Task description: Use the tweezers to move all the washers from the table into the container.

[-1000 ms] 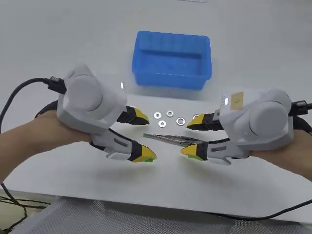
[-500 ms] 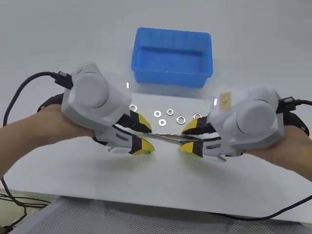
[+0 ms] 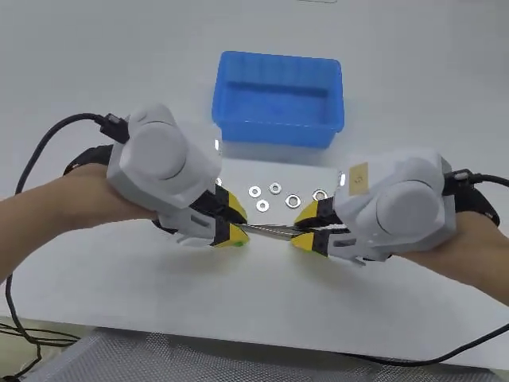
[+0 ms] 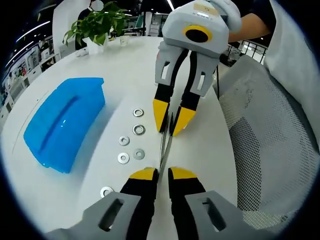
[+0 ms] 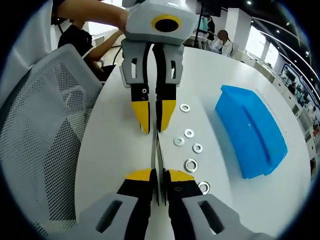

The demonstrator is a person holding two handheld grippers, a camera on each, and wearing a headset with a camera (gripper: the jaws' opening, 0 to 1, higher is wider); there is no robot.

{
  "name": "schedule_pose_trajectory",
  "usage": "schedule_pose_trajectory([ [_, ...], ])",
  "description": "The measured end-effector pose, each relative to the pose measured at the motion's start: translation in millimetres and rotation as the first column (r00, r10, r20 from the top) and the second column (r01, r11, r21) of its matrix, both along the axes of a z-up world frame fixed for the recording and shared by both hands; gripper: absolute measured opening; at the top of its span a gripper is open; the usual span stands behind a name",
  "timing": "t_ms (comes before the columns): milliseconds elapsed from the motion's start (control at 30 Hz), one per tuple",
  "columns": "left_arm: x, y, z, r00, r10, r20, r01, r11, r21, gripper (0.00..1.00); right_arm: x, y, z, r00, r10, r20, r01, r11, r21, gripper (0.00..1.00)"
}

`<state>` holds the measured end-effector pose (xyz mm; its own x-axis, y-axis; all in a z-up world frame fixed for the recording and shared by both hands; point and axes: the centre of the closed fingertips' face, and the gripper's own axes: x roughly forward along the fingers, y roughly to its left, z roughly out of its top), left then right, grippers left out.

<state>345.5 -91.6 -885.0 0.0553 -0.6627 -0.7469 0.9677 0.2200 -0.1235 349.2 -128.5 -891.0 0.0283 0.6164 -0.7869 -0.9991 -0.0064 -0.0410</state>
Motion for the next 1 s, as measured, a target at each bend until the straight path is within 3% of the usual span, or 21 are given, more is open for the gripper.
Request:
schedule_pose_trajectory([
  [100, 5.5, -0.5, -0.9, 1.000, 0.016, 0.002, -0.016, 1.000, 0.010, 0.08, 0.3, 0.1, 0.0, 1.000, -0.010, -0.002, 0.010, 1.000, 0.002, 0.11],
  [133, 4.8, -1.1, -0.2, 1.000, 0.019, -0.010, -0.019, 1.000, 0.005, 0.08, 0.6, 0.1, -0.1, 1.000, -0.014, -0.004, 0.014, 1.000, 0.002, 0.11],
  [400, 0.6, 0.4, -0.2, 1.000, 0.004, -0.017, -0.004, 1.000, 0.009, 0.07, 1.5, 1.6, 0.2, 1.000, -0.020, -0.009, 0.021, 1.000, 0.018, 0.08],
  [500, -1.0, 3.2, -0.1, 0.999, 0.018, -0.038, -0.018, 1.000, 0.018, 0.07, -2.6, 4.6, 0.5, 1.000, 0.004, 0.006, -0.004, 1.000, 0.023, 0.08],
  [633, -3.8, 7.8, 6.9, 1.000, 0.010, -0.021, -0.009, 0.999, 0.032, 0.06, -4.3, 8.2, 3.8, 1.000, 0.014, 0.016, -0.015, 0.999, 0.034, 0.07],
  [767, -1.6, 10.5, 22.4, 1.000, 0.027, -0.009, -0.026, 1.000, 0.012, 0.06, -2.7, 10.7, 9.7, 0.999, 0.013, 0.032, -0.015, 0.998, 0.057, 0.07],
  [1000, 0.7, 14.1, 55.0, 0.998, 0.014, 0.058, -0.015, 1.000, 0.019, 0.06, 1.5, 20.6, 25.8, 0.998, -0.013, 0.065, 0.003, 0.987, 0.158, 0.07],
])
